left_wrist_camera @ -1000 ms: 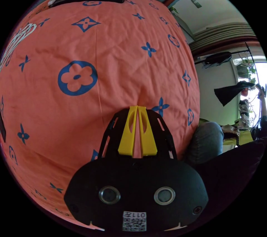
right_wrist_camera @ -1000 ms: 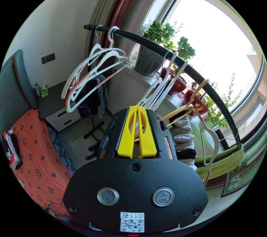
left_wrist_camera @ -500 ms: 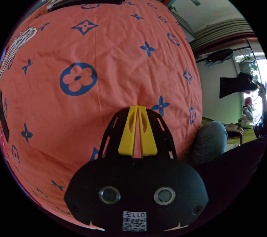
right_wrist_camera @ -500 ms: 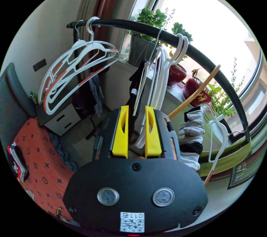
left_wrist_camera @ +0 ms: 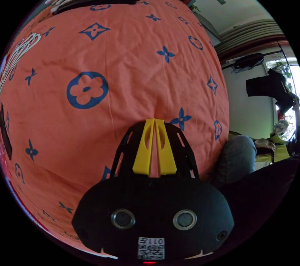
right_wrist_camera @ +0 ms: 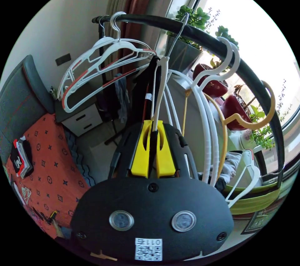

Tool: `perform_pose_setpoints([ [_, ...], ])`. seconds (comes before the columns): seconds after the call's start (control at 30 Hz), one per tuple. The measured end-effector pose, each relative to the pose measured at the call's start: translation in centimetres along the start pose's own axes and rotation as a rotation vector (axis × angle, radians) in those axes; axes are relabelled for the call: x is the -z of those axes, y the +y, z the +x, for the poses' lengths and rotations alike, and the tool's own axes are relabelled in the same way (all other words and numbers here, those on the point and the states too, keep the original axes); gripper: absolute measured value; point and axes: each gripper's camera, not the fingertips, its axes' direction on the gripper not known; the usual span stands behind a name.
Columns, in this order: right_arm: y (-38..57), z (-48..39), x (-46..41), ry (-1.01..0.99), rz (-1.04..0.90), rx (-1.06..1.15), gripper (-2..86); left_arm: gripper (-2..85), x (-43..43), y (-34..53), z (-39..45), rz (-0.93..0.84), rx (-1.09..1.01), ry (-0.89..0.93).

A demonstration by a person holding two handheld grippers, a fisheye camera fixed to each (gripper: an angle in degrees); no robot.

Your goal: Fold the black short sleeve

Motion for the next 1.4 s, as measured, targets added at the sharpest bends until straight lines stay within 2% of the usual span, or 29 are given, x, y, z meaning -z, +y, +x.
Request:
perform_pose_setpoints([
  [0.2, 2.2, -3.4, 9.6, -0.084, 0.135, 0.02, 0.7, 0.1, 0.9, 2.9, -2.2, 0.011, -0.01, -0.003],
  [0.33, 5.7, -7.1, 13.6, -0.09, 0.087, 0.158, 1.1, 0.0, 1.6, 4.8, -3.9, 0.022, -0.017, 0.029],
  [0.43, 10.3, -10.5, 16.7, -0.207, 0.091, 0.252, 2.1, -0.1, 2.6, 6.6, -5.2, 0.061, -0.035, 0.069],
  [0.53, 14.8, -16.6, 19.8, -0.311, 0.112, 0.383, 2.8, 0.0, 4.6, 8.8, -6.4, 0.158, -0.065, 0.12],
  [0.73, 22.7, -32.8, 28.6, -0.47, 0.181, 0.803, 3.0, 0.0, 12.1, 15.3, -7.6, 0.388, -0.235, 0.224],
  [0.9, 26.8, -44.5, 40.3, -0.784, 0.3, 1.138, 1.4, 0.1, 21.3, 23.1, -9.4, 0.582, -0.391, 0.229],
  [1.03, 27.0, -50.8, 46.8, -1.098, 0.33, 1.238, 0.9, 0.2, 27.3, 28.6, -10.7, 0.741, -0.448, 0.175],
  [1.13, 25.8, -56.8, 48.5, -1.358, 0.262, 1.219, 0.7, 0.3, 30.7, 32.6, -11.6, 0.857, -0.463, 0.095],
  [1.2, 25.1, -62.9, 47.3, -1.561, 0.114, 1.188, 0.7, 0.3, 32.2, 34.9, -12.5, 0.91, -0.443, 0.062],
  [1.27, 25.2, -68.0, 45.2, -1.652, -0.014, 1.147, 0.7, 0.3, 32.7, 35.8, -13.0, 0.902, -0.432, 0.057],
  [1.33, 26.1, -73.3, 42.5, -1.668, -0.128, 1.128, 0.7, 0.3, 32.8, 36.2, -13.3, 0.877, -0.415, 0.047],
  [1.4, 28.1, -80.6, 37.4, -1.661, -0.325, 1.081, 0.7, 0.2, 32.6, 36.4, -13.6, 0.834, -0.374, 0.022],
])
